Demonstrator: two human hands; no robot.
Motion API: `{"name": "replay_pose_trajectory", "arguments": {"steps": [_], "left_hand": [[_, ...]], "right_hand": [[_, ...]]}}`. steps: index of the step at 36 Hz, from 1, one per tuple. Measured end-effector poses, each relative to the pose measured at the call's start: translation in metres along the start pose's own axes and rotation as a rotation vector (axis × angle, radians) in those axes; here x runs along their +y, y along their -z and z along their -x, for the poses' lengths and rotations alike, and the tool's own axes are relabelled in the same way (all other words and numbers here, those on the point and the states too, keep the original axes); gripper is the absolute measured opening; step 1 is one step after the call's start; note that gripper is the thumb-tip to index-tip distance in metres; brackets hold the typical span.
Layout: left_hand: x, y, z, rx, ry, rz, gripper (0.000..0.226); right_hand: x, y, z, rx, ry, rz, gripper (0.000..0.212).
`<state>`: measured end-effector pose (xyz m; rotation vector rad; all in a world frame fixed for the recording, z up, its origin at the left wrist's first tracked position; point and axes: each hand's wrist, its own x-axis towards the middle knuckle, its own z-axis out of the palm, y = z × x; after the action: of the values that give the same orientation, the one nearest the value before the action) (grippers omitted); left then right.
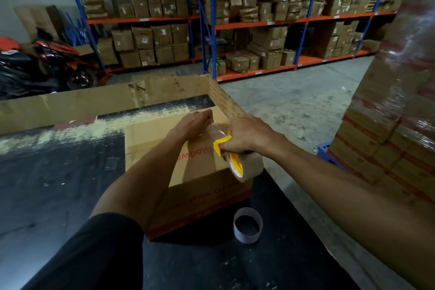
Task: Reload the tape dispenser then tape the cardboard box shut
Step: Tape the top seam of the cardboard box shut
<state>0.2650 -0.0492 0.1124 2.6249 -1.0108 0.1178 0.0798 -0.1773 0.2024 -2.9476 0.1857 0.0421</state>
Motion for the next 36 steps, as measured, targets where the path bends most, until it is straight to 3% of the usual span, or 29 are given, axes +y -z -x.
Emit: {"name": "replay_pose_trajectory", "arguments": {"steps": [6, 26, 36], "left_hand": [[-0.005, -0.001, -0.01, -0.022, -0.003, -0.103, 0.022], [-0.001, -0.002, -0.016, -0.093, 0.034, -0.065, 0.024], [-0.011, -0.002, -0.022, -0.021, 0.313, 0.147, 0.035]], "right_hand": [[0.002, -0.002, -0.014, -0.021, 0.001, 0.009, 0.036], [-0.002, 0.007, -0.036, -0.167, -0.008, 0.023, 0.034], [-0.008, 0.012, -0.04, -0.207, -0.051, 0.038, 0.045]]}}
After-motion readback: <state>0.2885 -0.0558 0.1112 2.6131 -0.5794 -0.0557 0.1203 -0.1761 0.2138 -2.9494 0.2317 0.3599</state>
